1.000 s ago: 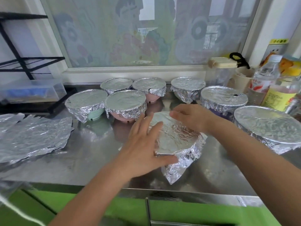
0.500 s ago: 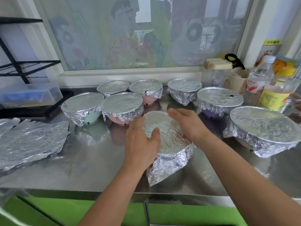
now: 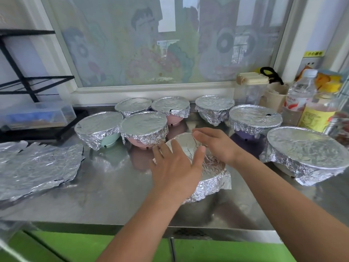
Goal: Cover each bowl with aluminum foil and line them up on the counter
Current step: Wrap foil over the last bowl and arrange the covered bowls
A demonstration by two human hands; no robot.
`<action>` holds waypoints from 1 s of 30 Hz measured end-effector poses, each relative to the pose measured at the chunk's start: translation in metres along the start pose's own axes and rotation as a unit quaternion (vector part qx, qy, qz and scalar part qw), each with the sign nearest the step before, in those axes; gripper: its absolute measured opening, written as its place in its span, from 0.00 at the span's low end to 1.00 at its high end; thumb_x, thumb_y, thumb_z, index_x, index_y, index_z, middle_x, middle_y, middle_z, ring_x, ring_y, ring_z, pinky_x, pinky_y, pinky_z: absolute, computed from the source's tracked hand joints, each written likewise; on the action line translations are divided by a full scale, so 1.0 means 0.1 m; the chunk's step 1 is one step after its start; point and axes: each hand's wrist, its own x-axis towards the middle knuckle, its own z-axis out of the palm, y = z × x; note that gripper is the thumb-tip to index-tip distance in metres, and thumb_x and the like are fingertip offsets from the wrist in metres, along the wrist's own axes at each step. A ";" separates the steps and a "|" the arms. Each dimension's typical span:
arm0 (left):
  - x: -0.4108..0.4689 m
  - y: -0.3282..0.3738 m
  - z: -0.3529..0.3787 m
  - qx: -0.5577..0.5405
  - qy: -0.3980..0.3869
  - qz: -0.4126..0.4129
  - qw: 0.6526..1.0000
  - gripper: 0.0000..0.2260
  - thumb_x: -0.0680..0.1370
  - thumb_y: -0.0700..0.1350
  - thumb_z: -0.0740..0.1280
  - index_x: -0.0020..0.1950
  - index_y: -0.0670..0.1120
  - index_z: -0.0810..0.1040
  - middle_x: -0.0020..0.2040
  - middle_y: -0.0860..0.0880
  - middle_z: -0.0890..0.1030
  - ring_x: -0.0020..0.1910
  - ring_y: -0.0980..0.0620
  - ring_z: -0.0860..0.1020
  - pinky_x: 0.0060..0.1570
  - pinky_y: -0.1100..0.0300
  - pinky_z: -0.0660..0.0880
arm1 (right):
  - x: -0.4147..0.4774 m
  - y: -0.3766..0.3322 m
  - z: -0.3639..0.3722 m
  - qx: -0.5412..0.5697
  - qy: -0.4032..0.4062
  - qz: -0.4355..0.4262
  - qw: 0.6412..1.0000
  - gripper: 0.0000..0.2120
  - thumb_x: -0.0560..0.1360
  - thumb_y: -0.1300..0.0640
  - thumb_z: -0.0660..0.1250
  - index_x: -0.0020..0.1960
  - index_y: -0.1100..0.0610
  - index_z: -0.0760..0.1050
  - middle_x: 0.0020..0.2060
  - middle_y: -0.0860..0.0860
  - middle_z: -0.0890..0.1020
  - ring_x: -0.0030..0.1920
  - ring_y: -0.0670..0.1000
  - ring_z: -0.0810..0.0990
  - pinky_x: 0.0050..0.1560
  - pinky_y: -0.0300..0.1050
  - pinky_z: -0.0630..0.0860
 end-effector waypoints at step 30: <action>0.29 -0.50 0.02 -0.322 0.142 -0.036 0.935 0.14 0.80 0.50 0.63 0.60 0.43 0.76 0.53 0.49 0.81 0.56 0.47 0.77 0.58 0.53 0.72 | -0.32 -0.01 0.20 -0.066 0.099 0.018 0.993 0.19 0.80 0.46 0.62 0.58 0.62 0.75 0.52 0.59 0.81 0.55 0.61 0.78 0.58 0.56 0.72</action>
